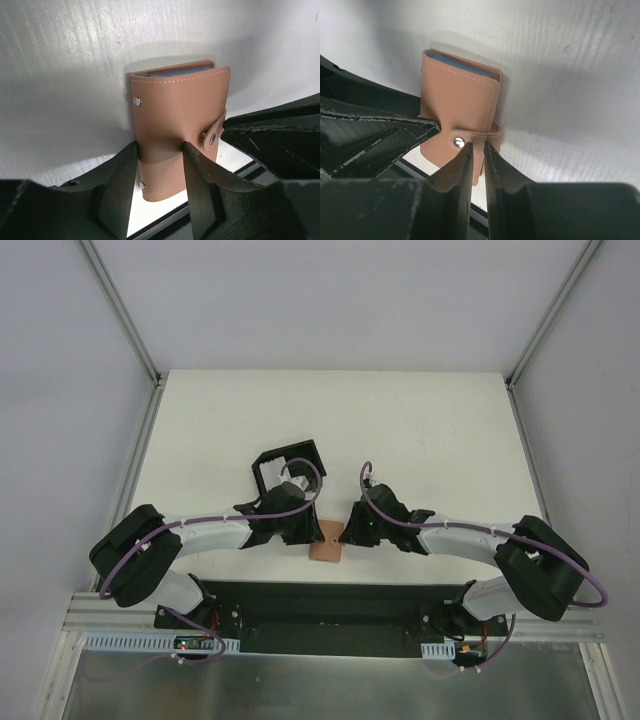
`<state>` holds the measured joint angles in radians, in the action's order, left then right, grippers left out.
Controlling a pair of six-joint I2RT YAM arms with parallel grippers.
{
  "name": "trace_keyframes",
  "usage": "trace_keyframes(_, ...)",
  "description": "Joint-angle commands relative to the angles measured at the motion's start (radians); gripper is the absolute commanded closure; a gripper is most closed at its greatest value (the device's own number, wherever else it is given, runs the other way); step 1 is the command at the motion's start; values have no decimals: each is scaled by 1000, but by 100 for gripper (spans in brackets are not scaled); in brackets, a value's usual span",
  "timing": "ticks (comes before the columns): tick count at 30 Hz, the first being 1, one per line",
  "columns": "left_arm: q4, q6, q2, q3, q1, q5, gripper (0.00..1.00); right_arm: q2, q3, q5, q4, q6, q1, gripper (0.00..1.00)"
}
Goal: Put the credit cards into the card holder
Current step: Close the card holder at the center of the board.
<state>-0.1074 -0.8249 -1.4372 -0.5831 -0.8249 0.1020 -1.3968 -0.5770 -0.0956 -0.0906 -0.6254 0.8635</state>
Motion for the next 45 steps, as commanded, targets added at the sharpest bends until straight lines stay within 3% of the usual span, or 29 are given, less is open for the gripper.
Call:
trace_keyframes(1, 94, 20, -43, 6, -5, -18, 59, -22, -50, -32, -52, 4, -3, 83)
trace_keyframes(20, 94, 20, -38, 5, -6, -16, 59, -76, -110, 5, 5, 36, 31, 84)
trace_keyframes(40, 95, 17, -23, 14, -6, -25, 58, 41, -113, 145, 138, 46, 89, 82)
trace_keyframes(45, 95, 15, -29, 9, -6, -22, 58, -5, -121, 109, 124, 47, 83, 82)
